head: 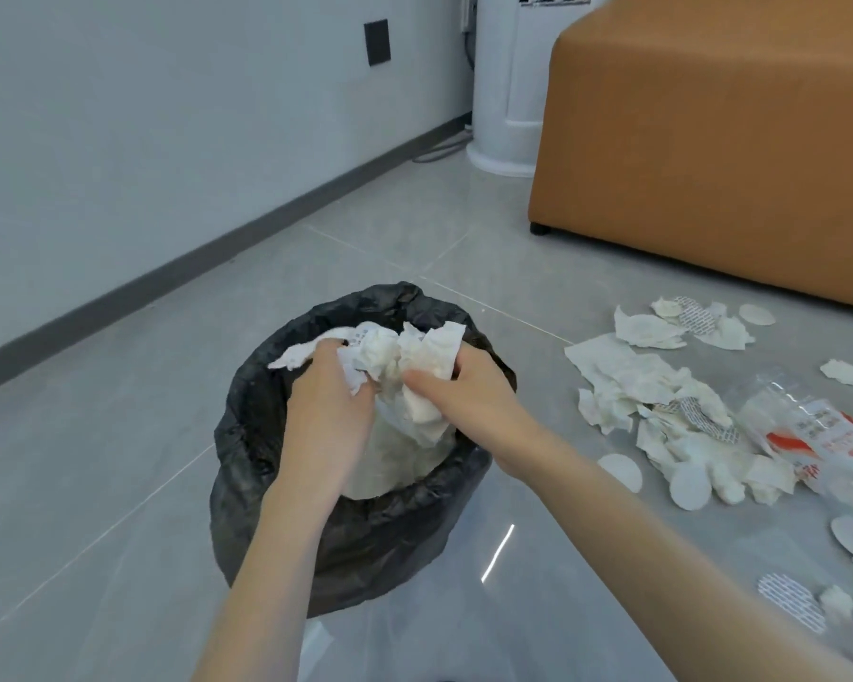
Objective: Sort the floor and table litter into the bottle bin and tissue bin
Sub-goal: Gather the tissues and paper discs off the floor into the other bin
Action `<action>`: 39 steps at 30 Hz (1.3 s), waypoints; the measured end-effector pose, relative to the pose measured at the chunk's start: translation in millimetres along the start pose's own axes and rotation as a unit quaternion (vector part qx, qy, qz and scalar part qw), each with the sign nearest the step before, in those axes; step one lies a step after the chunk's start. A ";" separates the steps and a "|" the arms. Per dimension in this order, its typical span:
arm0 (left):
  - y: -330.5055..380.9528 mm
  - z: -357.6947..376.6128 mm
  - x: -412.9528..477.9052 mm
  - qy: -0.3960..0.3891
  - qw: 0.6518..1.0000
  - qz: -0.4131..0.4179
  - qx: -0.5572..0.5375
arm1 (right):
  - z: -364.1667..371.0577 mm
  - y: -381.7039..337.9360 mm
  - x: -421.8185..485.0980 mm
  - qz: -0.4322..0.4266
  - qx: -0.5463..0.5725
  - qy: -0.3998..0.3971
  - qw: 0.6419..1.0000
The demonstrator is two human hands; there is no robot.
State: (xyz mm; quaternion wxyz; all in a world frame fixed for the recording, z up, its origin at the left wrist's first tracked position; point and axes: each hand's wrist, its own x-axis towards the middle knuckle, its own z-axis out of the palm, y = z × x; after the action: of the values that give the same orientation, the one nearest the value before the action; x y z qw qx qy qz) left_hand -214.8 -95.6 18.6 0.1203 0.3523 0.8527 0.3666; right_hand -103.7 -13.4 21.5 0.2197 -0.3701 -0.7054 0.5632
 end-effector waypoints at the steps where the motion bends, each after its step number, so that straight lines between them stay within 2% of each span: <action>1: -5.2 1.4 0.4 -0.027 0.999 -0.015 0.036 | 1.7 2.0 -0.2 -0.005 -0.017 0.001 1.000; 5: -11.0 2.4 0.0 -0.087 0.988 -0.047 0.118 | 1.7 0.8 -0.6 -0.029 -0.089 0.033 0.995; 9: -7.9 -7.0 -1.1 -0.066 0.988 -0.041 0.136 | -3.9 -5.8 -1.1 -0.075 -0.178 0.022 0.981; 11: -5.9 -10.0 -2.4 -0.044 0.991 -0.011 0.124 | -6.4 -5.4 -0.8 -0.097 -0.223 0.021 0.970; 14: -0.1 -9.5 -4.6 0.007 0.997 0.047 0.066 | -15.2 -2.2 -1.3 -0.120 -0.233 0.045 0.964; 18: 7.0 -2.2 -3.3 0.049 0.992 0.119 -0.005 | -28.4 12.6 -3.8 -0.109 -0.259 0.091 0.955; 20: 9.6 3.2 0.4 0.012 0.988 0.150 -0.013 | -30.3 23.2 -5.3 -0.092 -0.284 0.088 0.950; 23: 2.4 19.7 11.7 -0.109 0.977 0.175 0.055 | -29.2 33.8 -9.8 -0.075 -0.288 0.074 0.952; 26: -9.2 38.0 25.5 -0.241 0.930 0.186 0.205 | -28.5 37.0 -12.7 -0.079 -0.272 0.081 0.956; 29: -23.9 54.4 42.7 -0.332 0.886 0.139 0.293 | -28.4 41.1 -13.6 -0.078 -0.263 0.076 0.959; 33: -40.1 70.2 50.9 -0.359 0.851 0.093 0.372 | -29.3 44.5 -15.1 -0.077 -0.248 0.080 0.963; 36: -42.5 72.0 49.1 -0.394 0.813 0.100 0.417 | -28.4 44.3 -15.3 -0.078 -0.240 0.075 0.965; 39: -35.2 66.8 47.5 -0.366 0.833 0.087 0.406 | -30.2 44.2 -16.1 -0.078 -0.241 0.071 0.965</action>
State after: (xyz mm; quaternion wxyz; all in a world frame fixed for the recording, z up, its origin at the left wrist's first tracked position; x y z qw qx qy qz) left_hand -236.3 -43.8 -50.8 0.2369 0.5506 0.7845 -0.1591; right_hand -59.5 -2.7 -10.9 0.2168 -0.3950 -0.8294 0.3303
